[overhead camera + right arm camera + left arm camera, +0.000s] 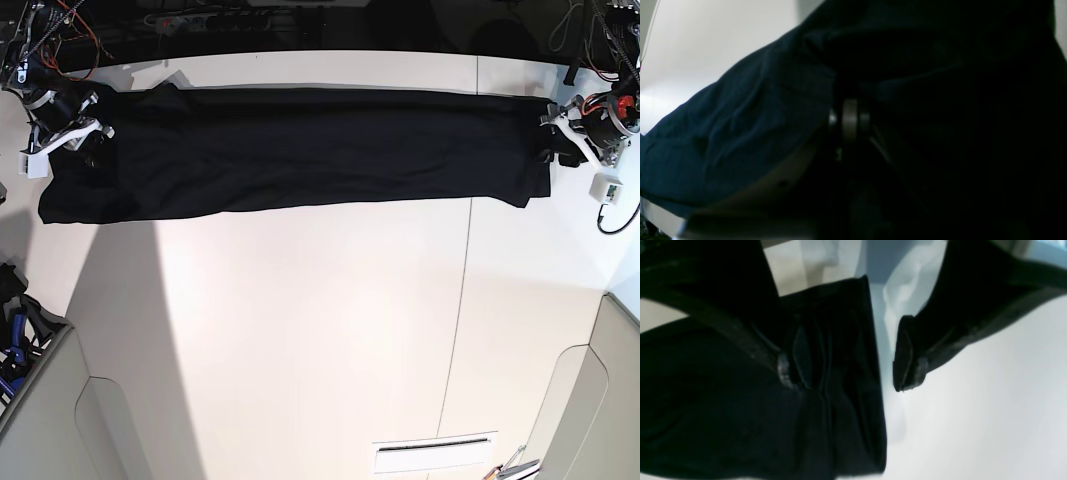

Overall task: Fold the T-shirt properly
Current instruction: 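Hold both ends of the folded strip and straighten it, then lift the strip end with the left gripper and fold it toward the right gripper, then grasp the folded bundle with the right gripper and fold it over toward the left gripper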

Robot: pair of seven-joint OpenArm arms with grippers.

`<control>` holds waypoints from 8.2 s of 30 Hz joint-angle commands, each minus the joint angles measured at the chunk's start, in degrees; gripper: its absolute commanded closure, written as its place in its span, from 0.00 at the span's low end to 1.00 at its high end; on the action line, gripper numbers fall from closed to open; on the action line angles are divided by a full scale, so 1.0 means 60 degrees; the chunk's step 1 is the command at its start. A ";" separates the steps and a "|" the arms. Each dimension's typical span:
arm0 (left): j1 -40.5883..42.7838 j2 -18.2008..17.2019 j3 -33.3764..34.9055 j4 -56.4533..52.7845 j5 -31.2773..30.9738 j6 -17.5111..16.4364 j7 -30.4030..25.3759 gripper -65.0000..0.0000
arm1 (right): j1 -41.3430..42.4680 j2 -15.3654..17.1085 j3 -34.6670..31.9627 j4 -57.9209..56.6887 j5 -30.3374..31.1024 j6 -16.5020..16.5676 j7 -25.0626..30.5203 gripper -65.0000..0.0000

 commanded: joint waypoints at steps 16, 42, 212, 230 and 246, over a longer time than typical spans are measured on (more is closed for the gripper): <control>-0.0047 -0.0131 -0.0076 -0.0605 -0.1657 -0.0688 0.0470 0.37 | 0.0022 0.0149 0.0033 0.0109 0.0288 0.0011 0.0036 1.00; -0.0579 0.0386 -0.0157 -0.0240 -0.1384 -0.0836 -0.0266 1.00 | 0.0018 0.0149 0.0426 0.0492 0.1778 0.0120 -0.0871 1.00; 0.0546 0.3625 -0.0135 0.3268 -0.1963 -0.0539 0.0495 0.58 | 0.2998 -0.1796 -0.4499 0.4065 -0.2182 -0.0262 -0.1967 1.00; 0.0535 0.3621 0.2229 0.3180 -0.1195 -0.0532 -0.0379 0.58 | 0.3034 -0.1840 -0.7227 0.0776 -0.1140 -0.0138 -0.0954 1.00; 0.0408 0.3617 0.0219 0.3180 -0.1865 -0.0444 0.0448 0.58 | 0.3064 -0.3672 -0.7952 0.1894 -0.0834 0.0015 -0.1606 1.00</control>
